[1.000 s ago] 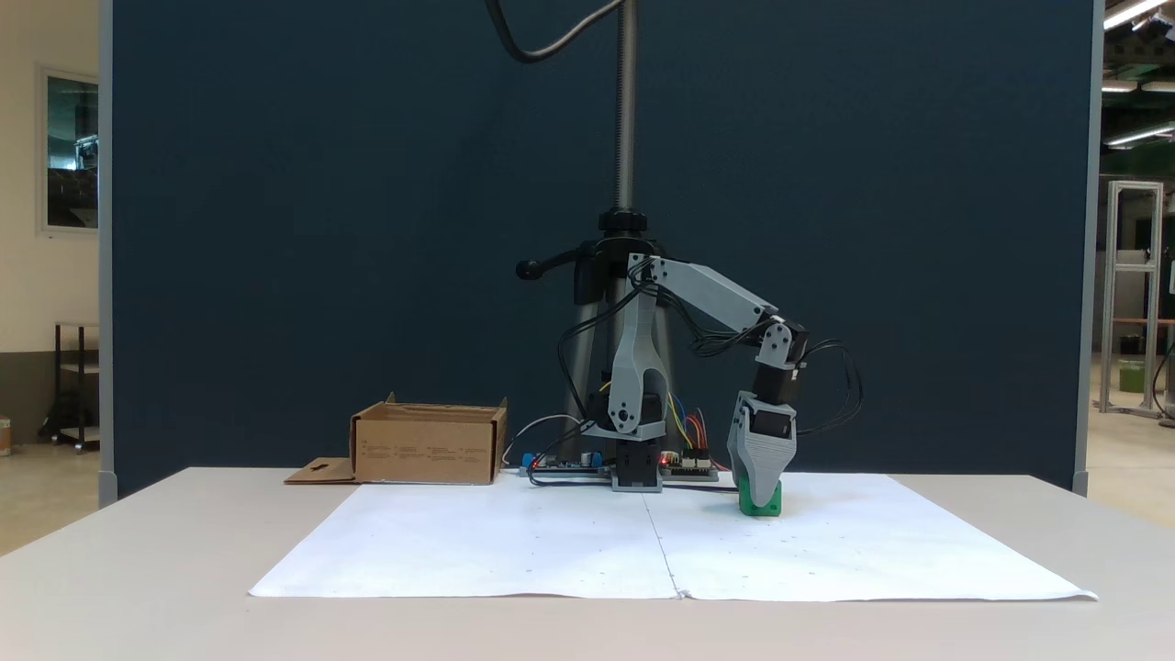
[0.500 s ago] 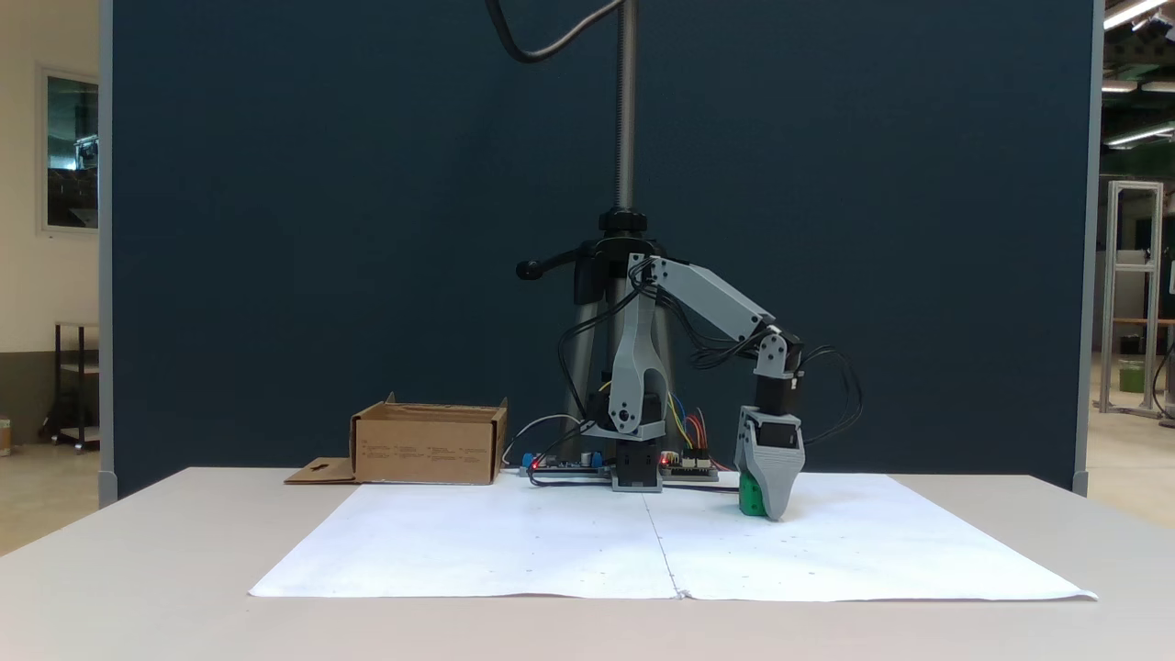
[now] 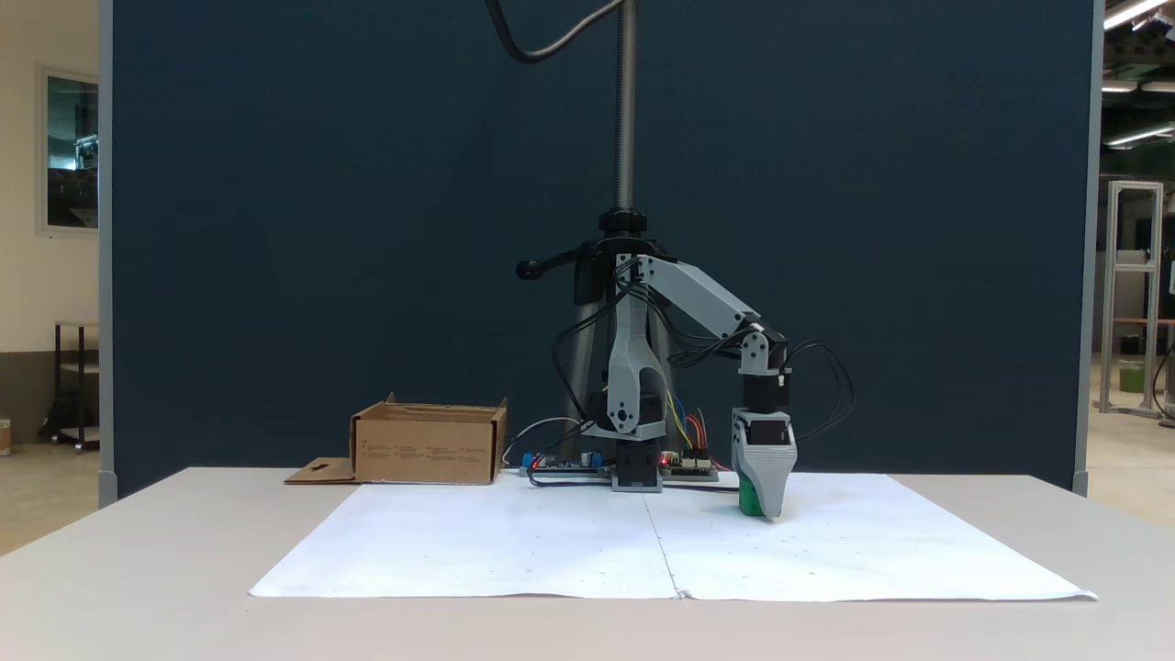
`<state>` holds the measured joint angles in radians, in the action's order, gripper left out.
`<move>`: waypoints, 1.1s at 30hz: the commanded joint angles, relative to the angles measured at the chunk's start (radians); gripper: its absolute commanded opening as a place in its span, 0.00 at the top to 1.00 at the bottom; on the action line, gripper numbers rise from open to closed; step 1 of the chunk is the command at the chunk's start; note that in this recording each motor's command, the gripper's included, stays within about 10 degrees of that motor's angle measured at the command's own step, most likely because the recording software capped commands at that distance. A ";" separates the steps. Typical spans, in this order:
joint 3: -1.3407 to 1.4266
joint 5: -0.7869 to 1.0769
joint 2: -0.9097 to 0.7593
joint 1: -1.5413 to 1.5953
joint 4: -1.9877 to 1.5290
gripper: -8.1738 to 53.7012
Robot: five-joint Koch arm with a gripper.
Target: Grasp a green dice and put it in the bin.
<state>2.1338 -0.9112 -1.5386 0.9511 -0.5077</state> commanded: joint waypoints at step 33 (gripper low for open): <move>0.153 -0.017 -0.225 0.000 0.115 0.67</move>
<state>2.2933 -0.9112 -1.7089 0.9419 -0.3958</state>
